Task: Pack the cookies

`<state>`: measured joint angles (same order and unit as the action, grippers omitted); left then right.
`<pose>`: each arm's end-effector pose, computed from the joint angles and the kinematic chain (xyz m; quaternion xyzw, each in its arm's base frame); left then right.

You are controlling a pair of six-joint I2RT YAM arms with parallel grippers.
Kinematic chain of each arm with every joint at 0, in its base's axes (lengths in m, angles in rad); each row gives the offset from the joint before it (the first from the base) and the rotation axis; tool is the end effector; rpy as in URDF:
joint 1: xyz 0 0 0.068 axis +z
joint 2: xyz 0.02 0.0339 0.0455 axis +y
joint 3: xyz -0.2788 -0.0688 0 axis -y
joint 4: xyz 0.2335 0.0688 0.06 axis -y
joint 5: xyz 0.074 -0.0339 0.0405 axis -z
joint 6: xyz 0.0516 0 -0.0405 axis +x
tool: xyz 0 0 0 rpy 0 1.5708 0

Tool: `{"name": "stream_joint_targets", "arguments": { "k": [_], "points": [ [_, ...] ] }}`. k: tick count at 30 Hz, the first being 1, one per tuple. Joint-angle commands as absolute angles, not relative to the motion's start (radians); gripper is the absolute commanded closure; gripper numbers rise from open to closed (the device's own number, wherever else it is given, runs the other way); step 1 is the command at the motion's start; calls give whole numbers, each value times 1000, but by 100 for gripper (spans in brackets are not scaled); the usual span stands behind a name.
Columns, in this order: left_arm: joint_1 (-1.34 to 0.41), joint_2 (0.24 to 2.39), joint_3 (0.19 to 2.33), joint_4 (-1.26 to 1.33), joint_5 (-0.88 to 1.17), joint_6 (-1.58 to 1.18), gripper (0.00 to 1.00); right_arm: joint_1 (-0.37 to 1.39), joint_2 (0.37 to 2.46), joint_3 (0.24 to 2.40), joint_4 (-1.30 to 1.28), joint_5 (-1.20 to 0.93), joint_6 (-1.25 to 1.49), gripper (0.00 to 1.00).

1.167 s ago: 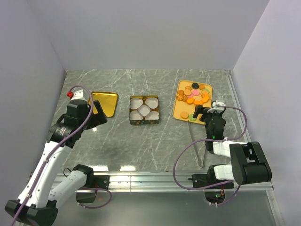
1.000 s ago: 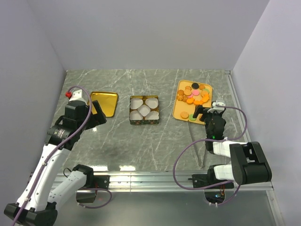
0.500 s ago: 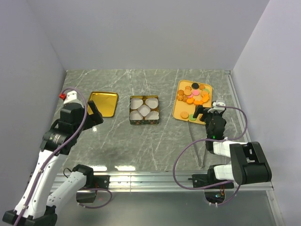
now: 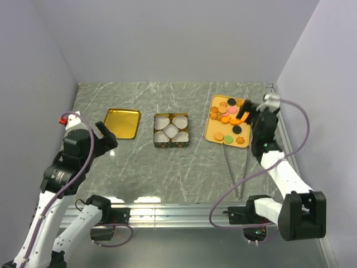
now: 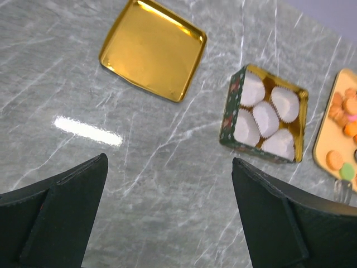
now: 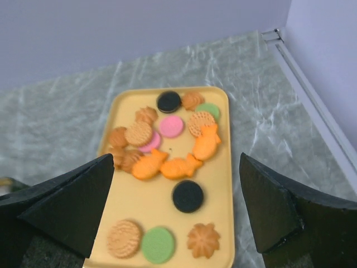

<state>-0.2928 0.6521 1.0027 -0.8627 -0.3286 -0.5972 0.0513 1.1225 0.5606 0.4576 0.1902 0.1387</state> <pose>0.1045 -0.0141 0.3590 -0.2107 0.8291 -0.0870 0.5104 0.2529 0.0032 0.2781 0.0958 0.7362 -0.0070 0.6699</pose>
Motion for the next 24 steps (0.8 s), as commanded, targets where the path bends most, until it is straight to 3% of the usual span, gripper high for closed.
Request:
{"name": "stream_joint_targets", "arguments": {
  "k": [1,9,13,20,24],
  "points": [
    [-314,598,1008,-873,-429,-662,1,46,1068,853,-42,161,228,0],
    [-382,566,945,-755,-391,-626,1,44,1080,1103,-585,-63,330,0],
    [-400,555,882,-680,-390,-600,1,46,955,1083,-731,89,437,0],
    [-400,558,844,-643,-373,-580,1,51,1011,1036,-1070,-29,543,0],
    [-419,548,842,-640,-361,-575,1,73,1029,945,-1078,-74,551,0]
  ]
}}
